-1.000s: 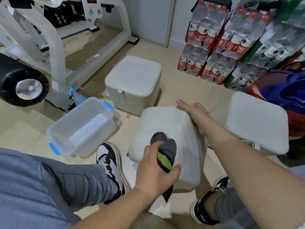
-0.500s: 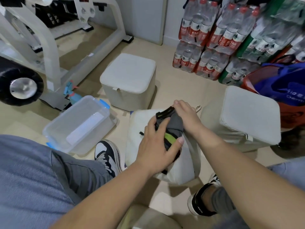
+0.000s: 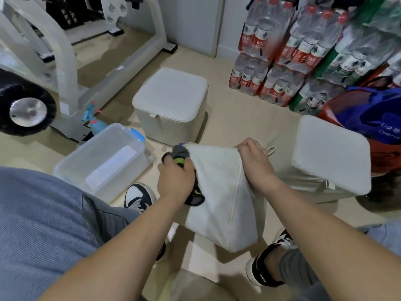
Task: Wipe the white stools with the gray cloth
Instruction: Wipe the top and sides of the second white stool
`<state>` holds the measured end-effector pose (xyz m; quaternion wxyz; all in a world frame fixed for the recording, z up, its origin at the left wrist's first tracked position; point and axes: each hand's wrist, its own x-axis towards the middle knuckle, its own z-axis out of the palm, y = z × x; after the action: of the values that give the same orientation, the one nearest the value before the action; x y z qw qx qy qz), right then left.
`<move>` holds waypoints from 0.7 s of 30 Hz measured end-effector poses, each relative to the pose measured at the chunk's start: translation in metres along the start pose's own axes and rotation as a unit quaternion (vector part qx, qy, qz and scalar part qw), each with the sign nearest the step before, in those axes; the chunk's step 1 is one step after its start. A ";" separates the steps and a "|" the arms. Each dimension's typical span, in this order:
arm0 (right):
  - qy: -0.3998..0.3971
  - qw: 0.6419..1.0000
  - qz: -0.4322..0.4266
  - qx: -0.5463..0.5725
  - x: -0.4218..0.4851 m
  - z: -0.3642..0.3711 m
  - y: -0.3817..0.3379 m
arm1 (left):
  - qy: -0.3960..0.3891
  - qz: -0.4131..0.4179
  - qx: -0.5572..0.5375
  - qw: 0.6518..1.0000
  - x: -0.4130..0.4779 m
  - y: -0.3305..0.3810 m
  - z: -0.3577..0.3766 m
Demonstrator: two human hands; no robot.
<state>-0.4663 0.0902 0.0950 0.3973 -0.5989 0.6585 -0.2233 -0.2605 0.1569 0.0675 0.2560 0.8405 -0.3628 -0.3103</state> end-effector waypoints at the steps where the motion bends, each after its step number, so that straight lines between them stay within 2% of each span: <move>1: -0.003 1.000 0.004 0.000 0.000 0.001 0.000 | 0.007 0.055 -0.009 0.998 -0.012 0.014 0.004; 3: -0.009 0.999 0.018 0.040 -0.001 0.004 0.003 | -0.005 0.197 -0.014 0.980 -0.037 0.044 0.011; 5: -0.042 0.999 0.015 0.015 -0.001 0.004 0.004 | -0.033 0.303 -0.024 0.952 -0.051 0.061 0.016; 8: -0.046 0.997 -0.038 -0.055 -0.005 0.002 -0.006 | -0.031 0.352 -0.019 0.935 -0.038 0.055 0.013; 10: -0.057 0.990 -0.088 -0.094 -0.009 0.004 -0.010 | 0.001 0.314 0.008 0.949 -0.017 0.042 0.009; 14: -0.010 0.995 -0.053 -0.083 -0.016 0.003 -0.008 | 0.020 0.132 0.074 0.988 0.021 0.003 -0.006; 21: 0.061 0.997 0.020 -0.047 -0.002 -0.001 -0.008 | -0.030 0.065 0.039 0.997 -0.006 -0.043 0.009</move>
<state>-0.4627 0.0901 0.1023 0.3323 -0.5893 0.7029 -0.2199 -0.2510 0.1858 0.0353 0.2318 0.8147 -0.4359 -0.3041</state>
